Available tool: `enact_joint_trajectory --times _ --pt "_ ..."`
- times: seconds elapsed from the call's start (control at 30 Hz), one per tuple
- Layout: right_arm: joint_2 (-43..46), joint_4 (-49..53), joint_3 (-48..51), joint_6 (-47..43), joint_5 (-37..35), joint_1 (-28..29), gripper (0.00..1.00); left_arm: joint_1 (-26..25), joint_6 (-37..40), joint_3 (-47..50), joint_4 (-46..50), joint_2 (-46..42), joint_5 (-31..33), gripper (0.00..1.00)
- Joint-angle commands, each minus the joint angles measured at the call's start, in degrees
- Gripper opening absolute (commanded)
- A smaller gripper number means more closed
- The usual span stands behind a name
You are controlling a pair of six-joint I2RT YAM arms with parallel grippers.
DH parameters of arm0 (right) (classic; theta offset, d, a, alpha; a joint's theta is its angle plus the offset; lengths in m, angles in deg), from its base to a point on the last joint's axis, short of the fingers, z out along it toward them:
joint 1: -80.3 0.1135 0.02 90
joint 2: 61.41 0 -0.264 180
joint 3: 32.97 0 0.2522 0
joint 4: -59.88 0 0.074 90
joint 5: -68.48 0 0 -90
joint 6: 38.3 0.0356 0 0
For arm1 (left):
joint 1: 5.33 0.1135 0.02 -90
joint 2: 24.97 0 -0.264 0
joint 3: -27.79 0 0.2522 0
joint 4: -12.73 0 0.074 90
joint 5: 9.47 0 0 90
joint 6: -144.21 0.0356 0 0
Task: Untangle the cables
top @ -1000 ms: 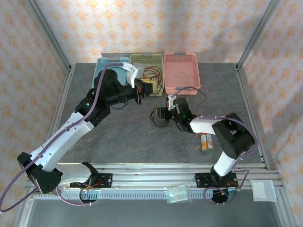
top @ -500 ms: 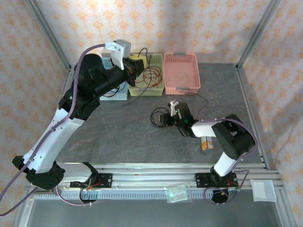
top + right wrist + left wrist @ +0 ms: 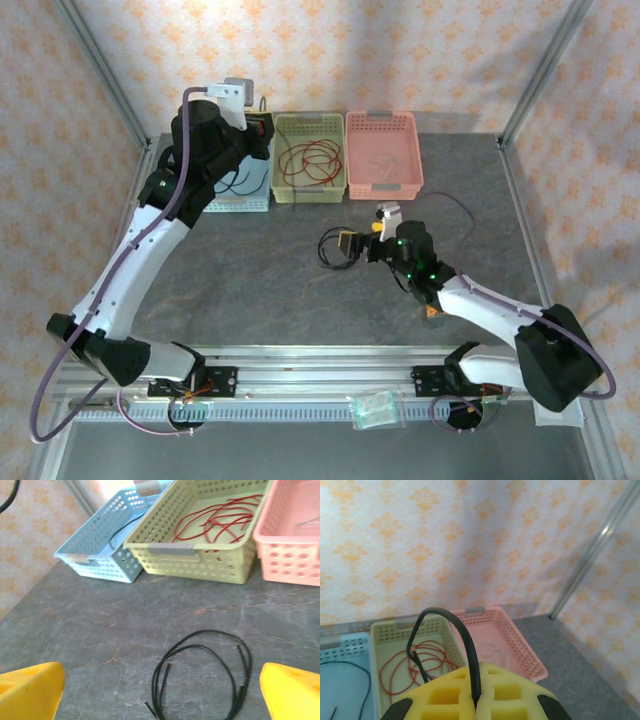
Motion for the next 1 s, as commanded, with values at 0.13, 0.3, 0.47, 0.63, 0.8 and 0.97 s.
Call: enact_joint_trajectory --times 0.13,0.3,0.47,0.63,0.8,0.97 --pt "-2.1 22.3 -15.8 2.3 -10.8 0.1 1.00 4.9 -0.9 -0.3 -6.4 4.4 -2.0 0.00" --pt "0.2 25.4 -19.9 2.6 -9.0 0.1 1.00 9.1 -1.9 -0.7 -9.1 8.3 -3.9 0.00" --pt "2.9 24.5 -21.4 1.4 -2.9 0.1 1.00 14.7 -4.1 -1.3 -14.0 13.2 -9.5 0.00" --pt "3.0 26.5 -23.6 1.0 -2.5 0.2 1.00 18.9 -5.4 -5.5 -15.3 20.6 -13.1 0.00" --pt "3.9 28.3 -23.3 0.6 -5.3 0.1 1.00 20.7 -5.8 -9.6 -15.6 28.4 -14.2 0.00" --pt "4.9 28.9 -22.2 1.1 -7.2 0.1 1.00 21.0 -7.1 -11.2 -16.7 35.6 -15.4 0.00"
